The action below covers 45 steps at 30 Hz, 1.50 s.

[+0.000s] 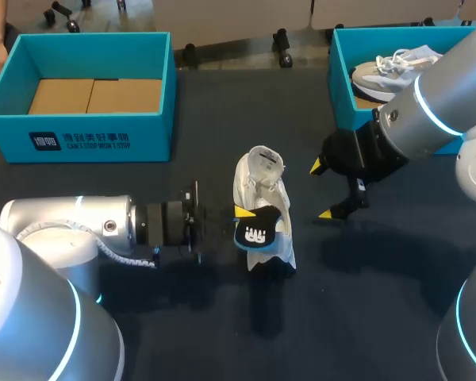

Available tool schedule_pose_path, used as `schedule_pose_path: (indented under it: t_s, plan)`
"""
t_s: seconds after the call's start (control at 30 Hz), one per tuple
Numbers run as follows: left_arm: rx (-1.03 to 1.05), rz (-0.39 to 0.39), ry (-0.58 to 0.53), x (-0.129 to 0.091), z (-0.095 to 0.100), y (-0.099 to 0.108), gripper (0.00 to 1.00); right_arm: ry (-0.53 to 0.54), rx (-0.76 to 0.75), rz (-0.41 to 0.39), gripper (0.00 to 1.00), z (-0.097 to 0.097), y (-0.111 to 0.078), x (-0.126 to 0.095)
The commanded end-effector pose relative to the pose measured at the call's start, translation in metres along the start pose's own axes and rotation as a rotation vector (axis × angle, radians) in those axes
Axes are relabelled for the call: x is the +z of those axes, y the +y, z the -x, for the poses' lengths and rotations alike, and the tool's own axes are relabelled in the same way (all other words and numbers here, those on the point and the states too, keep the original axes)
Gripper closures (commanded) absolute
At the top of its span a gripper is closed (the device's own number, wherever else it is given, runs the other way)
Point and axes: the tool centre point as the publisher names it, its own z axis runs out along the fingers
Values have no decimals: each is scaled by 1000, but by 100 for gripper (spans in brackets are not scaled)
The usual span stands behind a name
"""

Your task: Take the shoe out of the shoebox, open the shoe tongue, remove and reinsert the insole, then place the shoe into the shoebox

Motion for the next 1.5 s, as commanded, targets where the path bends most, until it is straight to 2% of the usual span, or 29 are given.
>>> schedule_pose_path:
  t_s: [0.03,0.33,0.6,0.9,1.5]
  plan:
    - [1,-3,8,-5,1,-5,100,-1,0,1,0,-1,0,0]
    - [18,-38,5,-5,6,-19,100,-1,0,1,0,-1,0,0]
    - [31,-44,6,1,8,-22,100,-1,0,1,0,-1,0,0]
    - [35,-41,13,9,6,-13,100,-1,0,1,0,-1,0,0]
    - [66,-18,47,10,9,6,100,-1,0,1,0,-1,0,0]
